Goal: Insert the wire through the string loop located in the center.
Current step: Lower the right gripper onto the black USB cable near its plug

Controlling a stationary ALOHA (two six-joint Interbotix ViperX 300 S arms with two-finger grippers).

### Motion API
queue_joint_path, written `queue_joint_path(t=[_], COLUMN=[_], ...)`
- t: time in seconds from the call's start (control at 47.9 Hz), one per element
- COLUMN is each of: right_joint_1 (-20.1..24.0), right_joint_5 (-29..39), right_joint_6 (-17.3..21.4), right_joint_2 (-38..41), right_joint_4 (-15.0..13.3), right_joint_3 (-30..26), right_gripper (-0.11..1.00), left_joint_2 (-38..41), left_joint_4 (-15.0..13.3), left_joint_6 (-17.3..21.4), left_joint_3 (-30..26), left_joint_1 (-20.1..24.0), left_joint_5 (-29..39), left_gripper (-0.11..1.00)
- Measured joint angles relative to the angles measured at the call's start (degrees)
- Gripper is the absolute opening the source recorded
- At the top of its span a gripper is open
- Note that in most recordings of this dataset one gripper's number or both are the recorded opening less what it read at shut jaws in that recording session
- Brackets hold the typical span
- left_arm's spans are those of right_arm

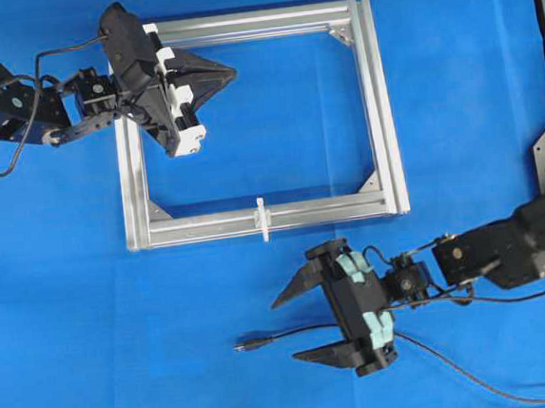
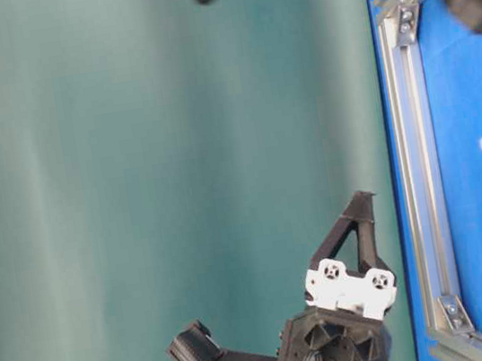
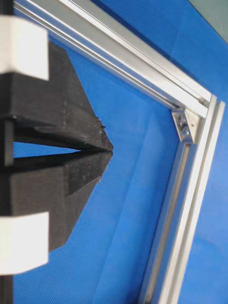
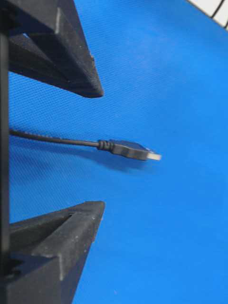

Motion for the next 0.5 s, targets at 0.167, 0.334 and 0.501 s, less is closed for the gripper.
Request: queue_joint_path(t=[0.167, 0.334, 0.501], right_joint_1=[0.9, 1.1, 1.1], right_joint_5=[-0.8, -0.9, -0.9], right_joint_6=[0.0, 0.1, -0.4], right_joint_2=[3.1, 3.9, 3.9], right_joint_4=[2.5, 3.6, 3.7], right_joint_3=[-1.4, -1.6, -1.7], right_gripper=[0.81, 0.79, 0.47], left_joint_2=[0.1, 0.0, 0.0], left_joint_4=[0.0, 0.0, 0.0], left_joint_6=[-0.1, 0.0, 0.0], left_joint_3=[0.0, 0.4, 0.7], left_joint_1=[0.0, 0.0, 0.0], left_joint_5=[0.0, 0.0, 0.0], left_gripper=[0.00, 0.00, 0.00])
